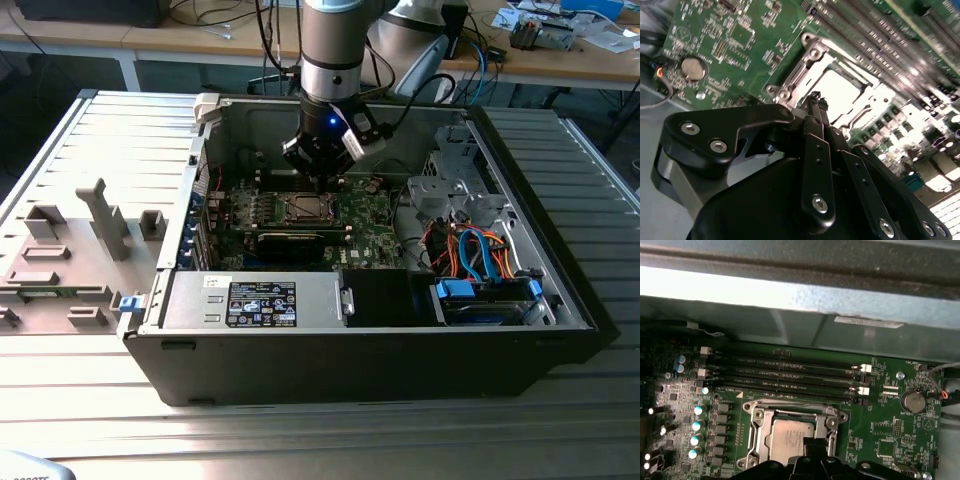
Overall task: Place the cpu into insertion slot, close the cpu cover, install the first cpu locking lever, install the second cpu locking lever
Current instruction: 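Install the second cpu locking lever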
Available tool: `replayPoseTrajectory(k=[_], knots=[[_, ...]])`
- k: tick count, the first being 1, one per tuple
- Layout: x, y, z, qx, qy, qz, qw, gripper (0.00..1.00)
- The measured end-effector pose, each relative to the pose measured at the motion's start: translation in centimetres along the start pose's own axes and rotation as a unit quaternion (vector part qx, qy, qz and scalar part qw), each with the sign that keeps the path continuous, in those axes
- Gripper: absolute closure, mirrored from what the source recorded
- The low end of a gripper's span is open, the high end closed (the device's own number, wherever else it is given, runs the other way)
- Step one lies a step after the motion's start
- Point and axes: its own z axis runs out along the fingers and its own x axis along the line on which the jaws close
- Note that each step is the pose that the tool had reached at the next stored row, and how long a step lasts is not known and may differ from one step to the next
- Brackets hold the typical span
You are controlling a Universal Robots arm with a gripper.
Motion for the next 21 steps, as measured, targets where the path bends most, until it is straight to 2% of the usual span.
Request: replayPoseTrajectory(k=[1, 2, 5, 6, 8, 9, 10, 12, 14, 16, 17, 20, 21], knots=[[0.0, -0.04, 0.0, -0.0136, -0.0015, 0.0, 0.99991, 0.89], [0.0, -0.07, 0.0, -0.0212, -0.0022, 0.0, 0.99977, 0.89], [0.01, -0.12, 0.0, -0.0396, -0.0043, 0.0, 0.99921, 0.89], [0.01, -0.15, 0.0, -0.0516, -0.0055, 0.0, 0.99865, 0.89], [0.02, -0.19, -0.01, -0.0641, -0.0069, 0.001, 0.99792, 0.89], [0.02, -0.24, -0.01, -0.0771, -0.0083, 0.001, 0.99699, 0.89], [0.03, -0.28, -0.01, -0.0874, -0.0094, 0.001, 0.99613, 0.89], [0.04, -0.35, -0.01, -0.1013, -0.011, 0.001, 0.99479, 0.89], [0.04, -0.41, -0.01, -0.1183, -0.0128, 0.001, 0.99289, 0.89], [0.05, -0.47, -0.02, -0.1365, -0.0148, 0.001, 0.99053, 0.89], [0.05, -0.51, -0.02, -0.1481, -0.0161, 0.001, 0.98884, 0.89], [0.06, -0.6, -0.02, -0.1736, -0.0189, 0.001, 0.98463, 0.89], [0.07, -0.63, -0.03, -0.1807, -0.0197, 0.002, 0.98334, 0.89]])
